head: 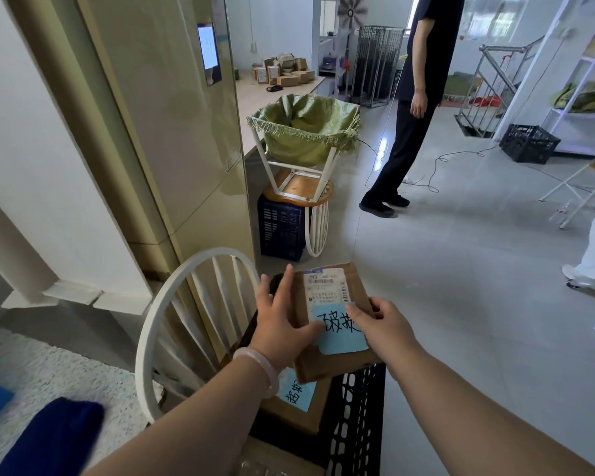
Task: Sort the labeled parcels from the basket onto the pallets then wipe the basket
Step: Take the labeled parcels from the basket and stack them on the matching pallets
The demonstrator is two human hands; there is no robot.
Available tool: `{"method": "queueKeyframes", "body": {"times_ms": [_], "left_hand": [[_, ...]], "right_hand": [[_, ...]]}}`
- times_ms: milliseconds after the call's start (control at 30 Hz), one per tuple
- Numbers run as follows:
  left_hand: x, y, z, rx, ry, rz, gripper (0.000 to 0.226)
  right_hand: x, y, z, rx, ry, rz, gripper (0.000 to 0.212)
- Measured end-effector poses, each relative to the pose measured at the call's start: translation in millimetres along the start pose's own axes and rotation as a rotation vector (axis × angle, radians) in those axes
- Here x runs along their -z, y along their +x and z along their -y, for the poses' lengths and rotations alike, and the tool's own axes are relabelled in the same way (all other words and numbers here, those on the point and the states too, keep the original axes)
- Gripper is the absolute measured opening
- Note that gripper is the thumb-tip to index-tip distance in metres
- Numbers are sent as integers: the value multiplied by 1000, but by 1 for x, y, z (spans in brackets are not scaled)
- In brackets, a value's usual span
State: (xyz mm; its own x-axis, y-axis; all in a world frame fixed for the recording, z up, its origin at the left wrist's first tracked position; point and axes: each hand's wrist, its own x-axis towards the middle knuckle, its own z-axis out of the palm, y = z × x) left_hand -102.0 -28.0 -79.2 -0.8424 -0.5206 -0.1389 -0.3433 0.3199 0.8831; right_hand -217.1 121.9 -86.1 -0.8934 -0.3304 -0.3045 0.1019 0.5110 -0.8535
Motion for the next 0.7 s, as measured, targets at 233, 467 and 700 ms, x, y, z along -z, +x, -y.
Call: {"method": "queueKeyframes", "body": {"times_ms": [233, 467, 700], "left_hand": [[-1, -4, 10, -14, 41, 56, 76], [11, -16, 6, -30, 29, 37, 81], [27, -47, 24, 5, 109, -36, 94]], "right_hand": [[-5, -10, 2, 88, -55, 82, 72], [-3, -16, 3, 243, -143, 276, 90], [-27, -12, 5, 392, -155, 444, 70]]}}
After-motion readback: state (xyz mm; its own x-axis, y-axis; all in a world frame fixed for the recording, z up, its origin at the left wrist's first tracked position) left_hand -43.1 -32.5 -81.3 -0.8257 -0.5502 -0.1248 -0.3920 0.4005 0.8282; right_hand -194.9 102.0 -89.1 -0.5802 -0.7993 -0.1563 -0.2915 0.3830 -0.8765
